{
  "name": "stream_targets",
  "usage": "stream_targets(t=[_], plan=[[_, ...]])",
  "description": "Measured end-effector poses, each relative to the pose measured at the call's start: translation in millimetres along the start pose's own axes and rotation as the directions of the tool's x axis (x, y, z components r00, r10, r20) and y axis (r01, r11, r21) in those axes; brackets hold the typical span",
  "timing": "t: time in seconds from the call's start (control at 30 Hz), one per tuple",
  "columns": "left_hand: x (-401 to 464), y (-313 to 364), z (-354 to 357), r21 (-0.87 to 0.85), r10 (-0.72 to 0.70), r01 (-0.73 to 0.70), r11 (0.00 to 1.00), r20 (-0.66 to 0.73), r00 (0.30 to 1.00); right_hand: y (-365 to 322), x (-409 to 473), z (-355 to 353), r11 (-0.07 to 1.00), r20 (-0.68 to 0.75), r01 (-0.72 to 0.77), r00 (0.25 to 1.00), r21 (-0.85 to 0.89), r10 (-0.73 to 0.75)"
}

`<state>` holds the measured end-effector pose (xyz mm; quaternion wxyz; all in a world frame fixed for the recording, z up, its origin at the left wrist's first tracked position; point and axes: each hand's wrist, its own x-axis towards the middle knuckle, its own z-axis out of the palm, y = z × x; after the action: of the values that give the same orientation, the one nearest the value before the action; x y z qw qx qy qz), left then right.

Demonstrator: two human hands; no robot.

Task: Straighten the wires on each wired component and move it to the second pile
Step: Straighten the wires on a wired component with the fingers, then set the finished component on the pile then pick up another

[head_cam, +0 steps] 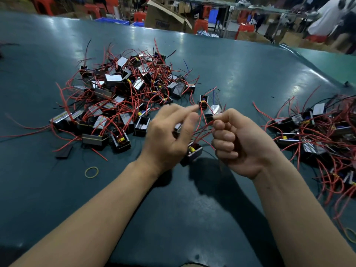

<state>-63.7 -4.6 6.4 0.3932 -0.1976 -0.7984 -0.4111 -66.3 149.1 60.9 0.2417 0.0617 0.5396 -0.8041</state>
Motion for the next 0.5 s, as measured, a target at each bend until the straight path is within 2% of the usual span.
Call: stream_targets(t=[0.07, 0.13, 0.23, 0.27, 0.33, 0.37, 0.4, 0.43, 0.47, 0.5], plan=[[2, -5, -7, 0.008, -0.111, 0.112, 0.994, -0.083, 0.99, -5, -2, -5, 0.994, -0.086, 0.077, 0.993, -0.082, -0.084], [3, -8, -9, 0.019, -0.202, 0.206, 0.978, -0.126, 0.971, -9, -1, -7, 0.983, -0.205, 0.183, 0.961, -0.025, -0.184], [2, -10, -6, 0.038, -0.279, 0.286, 0.957, -0.134, 0.951, -10, -5, -7, 0.909, -0.325, 0.417, 0.86, -0.001, -0.395], [2, -11, -5, 0.032, -0.297, 0.304, 0.952, -0.136, 0.945, -10, -8, -4, 0.867, -0.31, 0.496, 0.818, -0.047, -0.484], [3, -14, -5, 0.01, -0.327, 0.332, 0.943, -0.15, 0.933, -2, -14, 7, 0.796, -0.114, 0.593, 0.788, -0.125, -0.605], [4, -15, -5, -0.001, -0.334, 0.339, 0.941, -0.162, 0.928, 6, -15, 15, 0.807, 0.035, 0.576, 0.816, -0.13, -0.577], [4, -15, -6, -0.008, -0.337, 0.342, 0.94, -0.176, 0.925, 14, -15, 23, 0.851, 0.16, 0.507, 0.859, -0.137, -0.486], [4, -16, -7, -0.012, -0.339, 0.343, 0.939, -0.192, 0.921, 23, -13, 29, 0.894, 0.217, 0.413, 0.902, -0.174, -0.374], [5, -16, -7, -0.015, -0.343, 0.348, 0.937, -0.21, 0.916, 30, -10, 32, 0.92, 0.196, 0.328, 0.937, -0.214, -0.288], [5, -16, -7, -0.019, -0.353, 0.359, 0.933, -0.229, 0.907, 34, -6, 33, 0.934, 0.11, 0.26, 0.965, -0.244, -0.24]])
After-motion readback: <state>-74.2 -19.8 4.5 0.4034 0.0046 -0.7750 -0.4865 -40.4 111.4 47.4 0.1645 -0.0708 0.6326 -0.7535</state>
